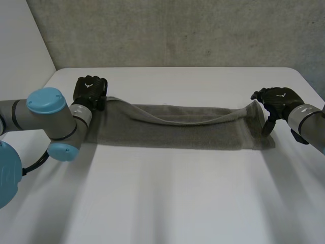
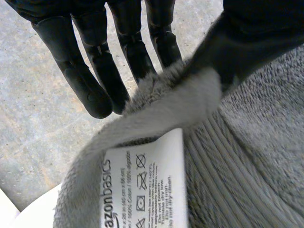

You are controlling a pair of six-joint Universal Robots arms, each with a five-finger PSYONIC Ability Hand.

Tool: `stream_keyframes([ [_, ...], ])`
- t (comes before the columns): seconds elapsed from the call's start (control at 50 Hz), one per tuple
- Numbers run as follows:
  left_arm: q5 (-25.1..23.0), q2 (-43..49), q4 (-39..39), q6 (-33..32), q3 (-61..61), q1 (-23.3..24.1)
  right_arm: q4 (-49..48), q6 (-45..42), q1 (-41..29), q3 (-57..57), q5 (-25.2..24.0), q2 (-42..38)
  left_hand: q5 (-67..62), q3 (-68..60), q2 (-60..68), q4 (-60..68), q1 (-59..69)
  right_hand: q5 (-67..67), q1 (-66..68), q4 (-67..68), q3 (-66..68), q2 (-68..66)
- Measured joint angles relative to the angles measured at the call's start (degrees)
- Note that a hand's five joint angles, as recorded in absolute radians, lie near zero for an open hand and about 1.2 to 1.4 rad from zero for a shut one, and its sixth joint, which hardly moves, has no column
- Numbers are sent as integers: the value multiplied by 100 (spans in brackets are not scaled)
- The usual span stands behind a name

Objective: Fold the towel.

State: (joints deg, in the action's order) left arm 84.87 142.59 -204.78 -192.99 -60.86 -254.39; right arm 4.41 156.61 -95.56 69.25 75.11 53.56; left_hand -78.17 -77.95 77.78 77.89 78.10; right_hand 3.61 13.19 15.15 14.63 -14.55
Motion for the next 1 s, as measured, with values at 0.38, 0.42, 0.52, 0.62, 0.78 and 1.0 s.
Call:
stream_keyframes([
  [0.38, 31, -293, 201, -906, -344, 3, 953, -424, -18, 246, -642, 206, 6514, 6326, -6261, -6240, -6202, 0, 23, 0, 0, 0],
  [0.42, 24, -410, 196, -906, -459, 3, 1000, -433, -26, 219, -686, 195, 6514, 6326, -6261, -6240, -6202, 0, 25, 0, 0, 0],
  [0.52, -7, -790, 197, -882, -832, 4, 1033, -414, -72, 39, -807, 62, 6490, 6326, -6260, -6240, -6202, 0, 25, 0, 0, 0],
  [0.62, -29, -1178, 214, -860, -1234, 2, 1043, -383, -223, -254, -871, -234, 6423, 6322, -6258, -6240, -6202, 1, 18, 0, 0, 0],
  [0.78, -78, -1751, 246, -840, -1948, -29, 1060, -397, -364, -463, -698, -535, 6397, 6325, -6258, -6240, -6202, 422, 461, 228, 251, -298],
  [1.0, -464, -2470, 258, -558, -3145, -161, 790, -734, -298, 294, -317, -187, 6441, 6326, -6260, -6240, -6202, 1262, 1194, 1027, 1046, -1003],
])
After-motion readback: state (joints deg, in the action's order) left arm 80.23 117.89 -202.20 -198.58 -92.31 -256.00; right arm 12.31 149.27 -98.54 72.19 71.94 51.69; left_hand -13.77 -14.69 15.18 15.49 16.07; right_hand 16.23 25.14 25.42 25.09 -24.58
